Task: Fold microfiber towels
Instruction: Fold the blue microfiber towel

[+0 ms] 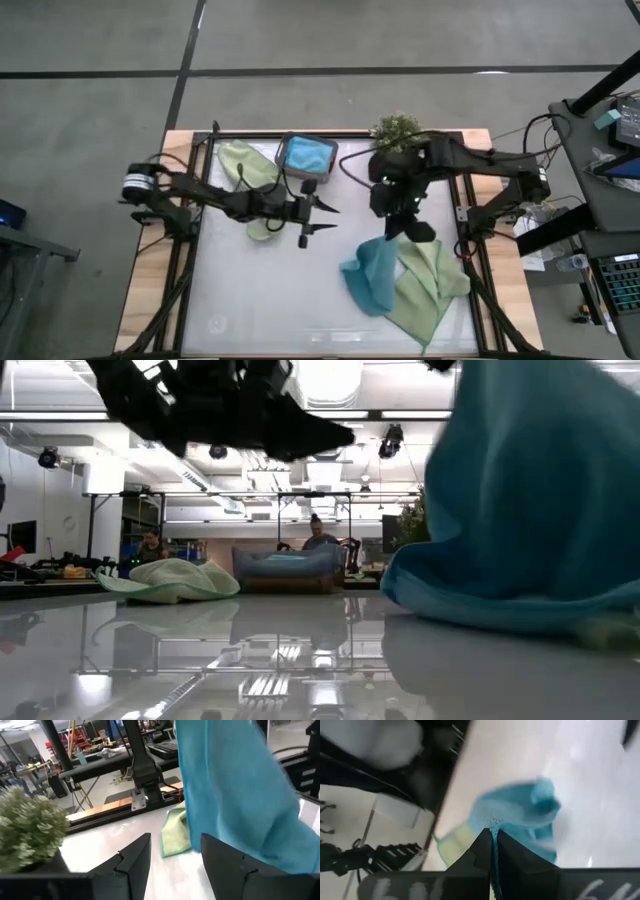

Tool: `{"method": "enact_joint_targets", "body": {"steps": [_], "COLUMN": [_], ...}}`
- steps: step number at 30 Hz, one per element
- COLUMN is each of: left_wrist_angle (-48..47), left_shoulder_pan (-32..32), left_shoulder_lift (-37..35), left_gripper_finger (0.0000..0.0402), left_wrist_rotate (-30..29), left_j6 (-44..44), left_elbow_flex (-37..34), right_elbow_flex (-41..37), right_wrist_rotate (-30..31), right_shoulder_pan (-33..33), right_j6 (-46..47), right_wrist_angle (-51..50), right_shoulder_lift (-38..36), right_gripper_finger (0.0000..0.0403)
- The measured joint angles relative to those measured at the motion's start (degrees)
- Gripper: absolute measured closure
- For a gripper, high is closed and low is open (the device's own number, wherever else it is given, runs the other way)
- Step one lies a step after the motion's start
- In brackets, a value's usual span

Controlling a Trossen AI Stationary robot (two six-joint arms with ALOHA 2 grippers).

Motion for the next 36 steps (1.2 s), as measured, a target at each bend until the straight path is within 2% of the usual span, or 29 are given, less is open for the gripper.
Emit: {"method": "enact_joint_targets", "body": {"steps": [6, 8, 13, 23, 27, 31, 33, 36], "left_wrist_angle": [8.1, 8.6, 7.6, -4.6, -12.5, -27.1, -30.7, -30.0], "left_shoulder_pan": [0.0, 0.0, -0.2, -3.2, -6.2, -10.6, -12.1, -13.1], "left_shoulder_lift": [8.0, 10.0, 14.2, 16.8, 16.7, 16.7, 16.7, 16.6], "left_gripper_finger": [0.0243, 0.0243, 0.0239, 0.0149, 0.0147, 0.0159, 0.0163, 0.0164], "left_wrist_rotate": [1.5, 4.1, 8.5, 8.9, 2.0, -12.4, -13.3, -13.7], "left_j6": [-6.4, -10.7, -14.4, -14.7, -16.5, -16.7, -16.7, -20.2], "left_elbow_flex": [3.0, 4.6, 7.9, 11.8, 15.5, 20.8, 22.2, 23.0], "right_elbow_flex": [-7.8, -8.8, -8.6, -6.0, -6.0, -6.0, -6.0, -6.0], "right_wrist_rotate": [2.7, 2.7, 2.7, 2.7, 3.2, 3.2, 3.2, 3.2], "right_shoulder_pan": [0.0, 0.0, -0.2, -0.5, -1.1, -1.2, -1.2, -1.1], "right_j6": [3.5, 2.9, 2.1, 0.0, 0.2, 2.2, 2.7, 3.8], "right_wrist_angle": [0.6, 0.6, 0.8, 4.2, 7.4, 8.8, 8.7, 8.7], "right_shoulder_lift": [0.0, 0.0, -0.3, -0.4, -0.4, -0.4, -0.4, -0.4], "right_gripper_finger": [0.0394, 0.0394, 0.0394, 0.0394, 0.0394, 0.0394, 0.0394, 0.0394]}}
